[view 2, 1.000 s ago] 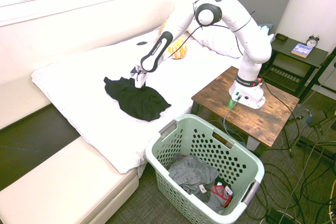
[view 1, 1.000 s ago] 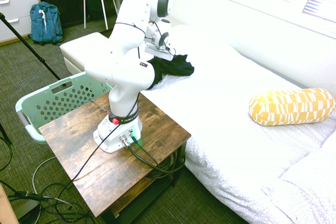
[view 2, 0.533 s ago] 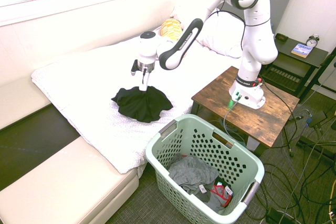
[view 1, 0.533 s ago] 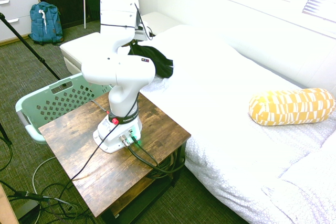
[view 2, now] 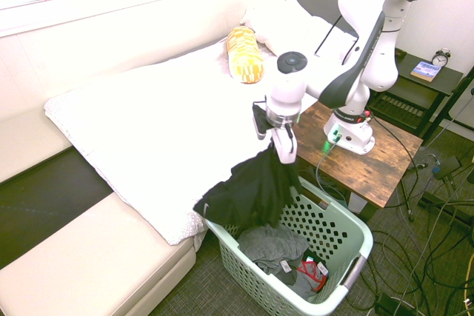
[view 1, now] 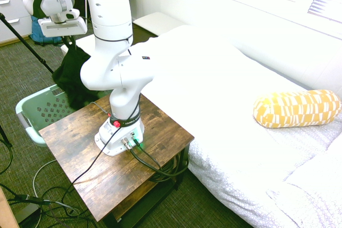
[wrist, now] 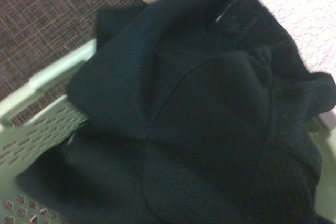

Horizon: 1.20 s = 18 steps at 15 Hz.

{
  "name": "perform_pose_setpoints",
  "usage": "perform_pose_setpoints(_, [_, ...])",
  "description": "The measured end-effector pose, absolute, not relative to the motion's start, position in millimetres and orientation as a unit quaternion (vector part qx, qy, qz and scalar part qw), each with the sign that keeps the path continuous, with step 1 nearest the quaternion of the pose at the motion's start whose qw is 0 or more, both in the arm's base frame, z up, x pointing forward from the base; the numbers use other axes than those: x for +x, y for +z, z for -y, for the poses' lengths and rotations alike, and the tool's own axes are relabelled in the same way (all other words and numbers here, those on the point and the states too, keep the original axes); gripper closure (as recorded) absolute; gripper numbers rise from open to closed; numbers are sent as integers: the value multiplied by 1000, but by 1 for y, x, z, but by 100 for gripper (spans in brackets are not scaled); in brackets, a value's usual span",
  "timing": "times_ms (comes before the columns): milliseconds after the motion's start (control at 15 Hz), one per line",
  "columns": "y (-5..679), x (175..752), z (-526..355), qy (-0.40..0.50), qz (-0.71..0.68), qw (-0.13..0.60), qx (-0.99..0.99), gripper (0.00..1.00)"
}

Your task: Put my clothes in the laundry bag

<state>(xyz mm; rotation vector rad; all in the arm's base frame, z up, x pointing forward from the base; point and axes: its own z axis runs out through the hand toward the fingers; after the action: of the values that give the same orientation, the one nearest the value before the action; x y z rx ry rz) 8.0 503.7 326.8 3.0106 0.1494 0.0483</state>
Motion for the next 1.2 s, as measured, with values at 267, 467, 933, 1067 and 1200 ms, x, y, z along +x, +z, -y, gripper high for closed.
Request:
perform_pose_setpoints(267, [242,7,-505,-32,-52,101,993,0])
perform_pose_setpoints(467, [226,16,-506,-43,-54,110,992,0])
perform_pose_setpoints(933, [248,39,-510,-28,-38,93,995,0])
perform_pose_setpoints(1067, [261,93,-505,-11,-1,82,997,0])
perform_pose_setpoints(1200, [283,166,-488,3,46,72,996,0])
